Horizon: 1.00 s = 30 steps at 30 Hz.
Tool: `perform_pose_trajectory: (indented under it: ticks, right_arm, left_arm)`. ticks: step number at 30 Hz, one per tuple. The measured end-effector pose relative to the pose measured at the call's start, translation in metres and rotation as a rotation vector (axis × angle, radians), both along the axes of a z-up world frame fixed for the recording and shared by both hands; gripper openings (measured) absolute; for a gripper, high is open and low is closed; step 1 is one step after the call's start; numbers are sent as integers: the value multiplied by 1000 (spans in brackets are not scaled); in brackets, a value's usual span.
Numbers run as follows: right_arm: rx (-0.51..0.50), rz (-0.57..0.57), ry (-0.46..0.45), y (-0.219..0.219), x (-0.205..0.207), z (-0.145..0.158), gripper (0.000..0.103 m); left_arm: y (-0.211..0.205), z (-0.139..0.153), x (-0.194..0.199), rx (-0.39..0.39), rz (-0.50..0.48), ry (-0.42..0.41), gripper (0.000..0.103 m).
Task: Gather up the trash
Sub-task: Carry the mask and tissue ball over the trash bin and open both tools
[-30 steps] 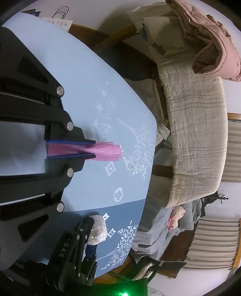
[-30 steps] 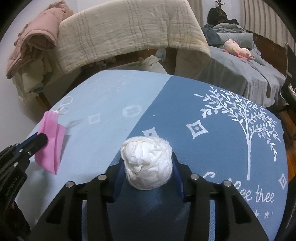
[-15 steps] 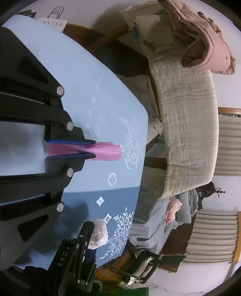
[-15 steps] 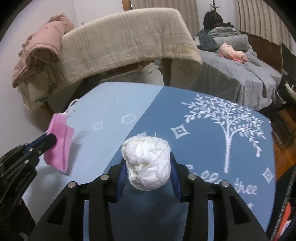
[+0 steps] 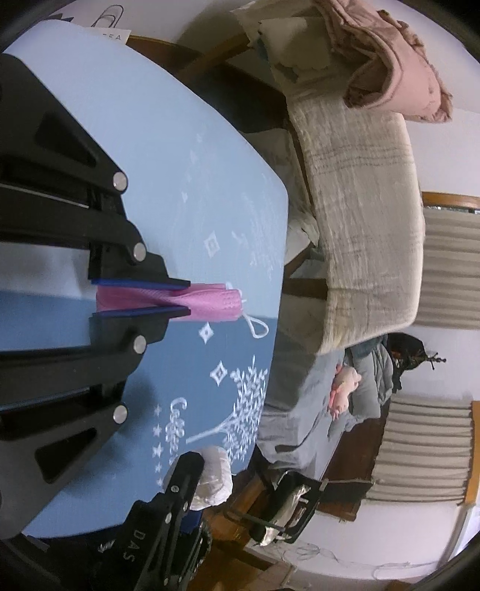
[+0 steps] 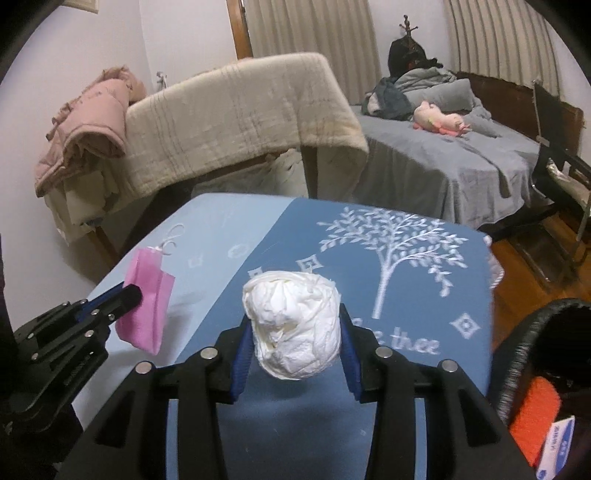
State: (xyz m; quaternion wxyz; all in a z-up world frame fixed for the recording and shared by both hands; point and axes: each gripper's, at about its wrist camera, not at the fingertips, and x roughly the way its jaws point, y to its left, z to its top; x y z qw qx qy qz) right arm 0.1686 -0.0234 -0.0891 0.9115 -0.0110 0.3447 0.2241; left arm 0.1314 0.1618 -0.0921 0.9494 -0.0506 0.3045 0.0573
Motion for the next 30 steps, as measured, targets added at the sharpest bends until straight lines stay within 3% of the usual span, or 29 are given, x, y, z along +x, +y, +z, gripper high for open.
perform_pose_trajectory:
  ticks: [18,30]
  right_arm:
    - [55,-99,-103,-99,-68,52,42]
    - [57,-157,-176,-140,-101,74,42]
  left_arm:
    - [-97,49,-33,4,-172,-95,8]
    - [-141,67,-48,2,-271,-128,8]
